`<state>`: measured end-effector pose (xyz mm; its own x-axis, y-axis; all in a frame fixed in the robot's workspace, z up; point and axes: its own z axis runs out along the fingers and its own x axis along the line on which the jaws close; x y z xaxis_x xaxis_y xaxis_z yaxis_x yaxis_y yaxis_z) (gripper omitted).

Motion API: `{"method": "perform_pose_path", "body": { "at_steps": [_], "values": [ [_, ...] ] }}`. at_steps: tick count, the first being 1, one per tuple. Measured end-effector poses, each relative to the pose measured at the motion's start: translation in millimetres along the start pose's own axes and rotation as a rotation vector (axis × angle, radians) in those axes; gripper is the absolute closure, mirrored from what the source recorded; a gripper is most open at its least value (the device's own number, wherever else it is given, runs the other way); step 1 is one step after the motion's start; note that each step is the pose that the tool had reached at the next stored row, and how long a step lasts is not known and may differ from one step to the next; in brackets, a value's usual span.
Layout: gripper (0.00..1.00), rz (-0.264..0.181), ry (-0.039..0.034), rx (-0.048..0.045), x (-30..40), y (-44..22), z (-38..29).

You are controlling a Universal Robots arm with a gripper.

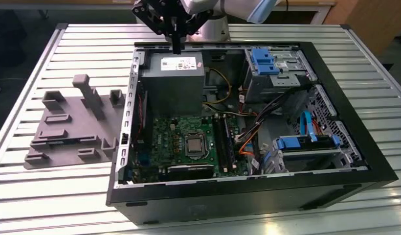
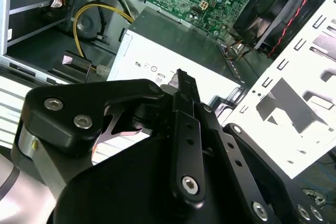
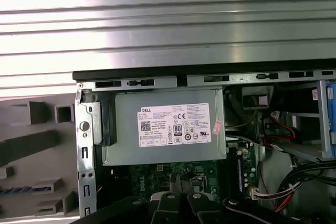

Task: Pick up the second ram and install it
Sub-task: 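Reach for the second ram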

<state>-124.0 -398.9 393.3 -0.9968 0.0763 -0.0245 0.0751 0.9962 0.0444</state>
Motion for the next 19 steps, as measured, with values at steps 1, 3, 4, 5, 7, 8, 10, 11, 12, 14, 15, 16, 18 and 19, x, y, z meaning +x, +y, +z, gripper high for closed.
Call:
{"method": "perform_pose_path", "body": {
  "at_steps": [1,3,4,5,7,8,10,11,12,14,15,16,18,19],
  "values": [
    [0.89,0.000,0.0001,0.0000,0.6,0.0,0.0],
    [0.89,0.000,0.0001,0.0000,1.7,-0.1,-0.1],
    [0.89,0.000,0.0001,0.0000,2.4,-0.2,-0.1],
    [0.89,0.000,0.0001,0.0001,3.1,-0.3,-0.1],
    [0.89,0.000,0.0001,0.0000,4.6,-0.3,-0.2],
    [0.89,0.000,0.0000,0.0000,5.3,-0.4,-0.2],
    [0.89,0.000,0.0001,0.0001,6.5,-0.5,-0.2],
    [0.89,0.000,0.0000,0.0000,7.1,-0.5,-0.2],
    [0.89,0.000,0.0001,0.0000,7.6,-0.6,-0.2],
    [0.89,0.000,0.0001,0.0000,8.6,-0.6,-0.3],
    [0.89,0.000,0.0000,0.0000,9.3,-0.7,-0.3],
    [0.89,0.000,0.0001,0.0000,10.3,-0.8,-0.3],
    [0.89,0.000,0.0001,0.0000,11.8,-0.9,-0.4],
    [0.89,0.000,0.0000,0.0000,12.5,-0.9,-0.4]
  ]
}}
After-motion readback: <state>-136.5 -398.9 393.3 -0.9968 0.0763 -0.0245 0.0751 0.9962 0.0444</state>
